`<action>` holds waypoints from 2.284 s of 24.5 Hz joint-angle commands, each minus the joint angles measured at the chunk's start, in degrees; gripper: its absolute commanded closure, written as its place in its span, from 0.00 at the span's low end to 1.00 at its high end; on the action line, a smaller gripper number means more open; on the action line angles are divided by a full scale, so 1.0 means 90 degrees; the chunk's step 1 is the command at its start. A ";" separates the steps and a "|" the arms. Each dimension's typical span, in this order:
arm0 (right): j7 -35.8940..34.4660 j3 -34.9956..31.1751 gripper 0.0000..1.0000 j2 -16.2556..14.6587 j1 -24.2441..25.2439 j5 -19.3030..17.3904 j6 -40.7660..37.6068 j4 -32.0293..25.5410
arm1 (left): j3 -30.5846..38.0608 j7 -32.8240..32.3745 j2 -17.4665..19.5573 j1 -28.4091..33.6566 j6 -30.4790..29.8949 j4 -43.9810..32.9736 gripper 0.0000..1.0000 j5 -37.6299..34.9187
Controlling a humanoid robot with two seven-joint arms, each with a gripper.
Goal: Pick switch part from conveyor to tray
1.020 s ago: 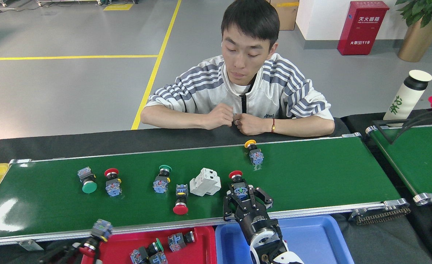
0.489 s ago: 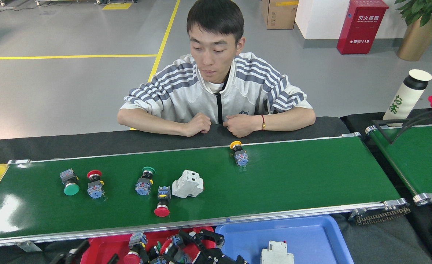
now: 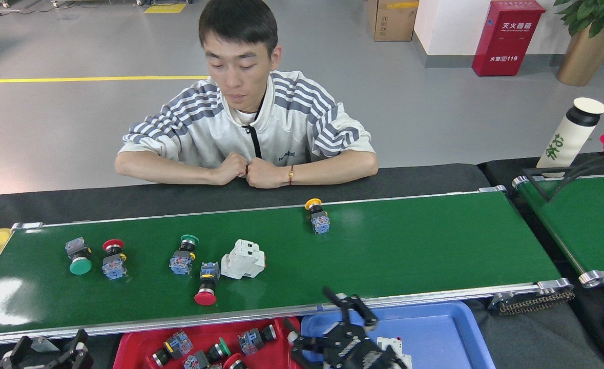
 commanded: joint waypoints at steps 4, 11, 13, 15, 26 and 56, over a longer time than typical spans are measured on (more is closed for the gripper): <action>-0.0225 -0.0957 0.00 0.0132 0.0244 -0.0019 0.0981 -0.0090 | -0.0545 -0.0073 0.0276 -0.1171 0.0403 0.1108 0.00 -0.0714; -0.0225 -0.0967 0.00 0.0064 0.0185 -0.0019 0.1264 -0.0071 | -0.0965 0.0317 0.1126 -0.2538 0.0999 0.3276 0.00 -0.0753; -0.0215 -0.0948 0.00 0.0005 0.0215 -0.0019 0.1264 -0.0061 | -0.1131 0.0523 0.1370 -0.2733 0.1126 0.3755 0.00 -0.0753; -0.0215 -0.0889 0.00 -0.0093 0.0244 0.0000 0.1244 -0.0061 | -0.1248 0.0640 0.1497 -0.2928 0.1370 0.4175 0.04 -0.0753; -0.0205 -0.0469 0.00 -0.0229 0.0322 0.0000 0.1205 -0.0051 | -0.1697 0.0757 0.1907 -0.2762 0.0823 0.4175 0.97 0.0009; -0.0225 -0.0450 0.00 -0.0552 0.0713 0.0049 0.1215 -0.0452 | -0.2244 0.0767 0.0589 0.1105 -0.2165 -0.0786 0.00 0.0468</action>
